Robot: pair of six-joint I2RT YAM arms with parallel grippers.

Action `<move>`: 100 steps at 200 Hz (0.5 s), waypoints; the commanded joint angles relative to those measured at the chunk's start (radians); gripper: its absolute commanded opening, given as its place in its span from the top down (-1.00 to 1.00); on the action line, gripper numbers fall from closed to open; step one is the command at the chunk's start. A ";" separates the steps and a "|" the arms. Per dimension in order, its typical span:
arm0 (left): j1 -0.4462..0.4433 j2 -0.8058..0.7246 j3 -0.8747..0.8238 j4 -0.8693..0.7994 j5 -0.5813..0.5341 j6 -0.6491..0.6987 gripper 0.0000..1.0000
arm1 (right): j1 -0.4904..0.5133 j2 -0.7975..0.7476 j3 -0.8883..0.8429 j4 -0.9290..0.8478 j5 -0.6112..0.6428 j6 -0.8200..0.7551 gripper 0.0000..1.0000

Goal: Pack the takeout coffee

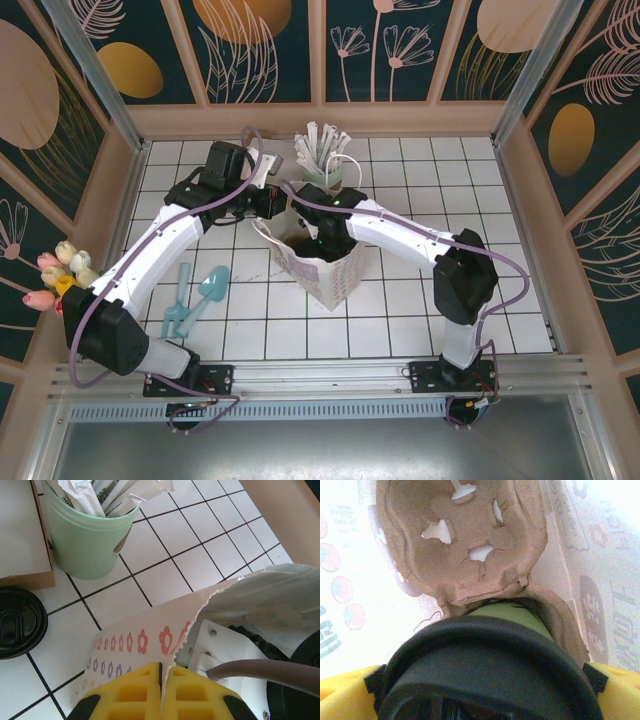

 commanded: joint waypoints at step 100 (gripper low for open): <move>-0.002 -0.011 0.008 -0.033 -0.012 0.025 1.00 | 0.006 -0.084 0.030 -0.003 0.014 0.003 -0.98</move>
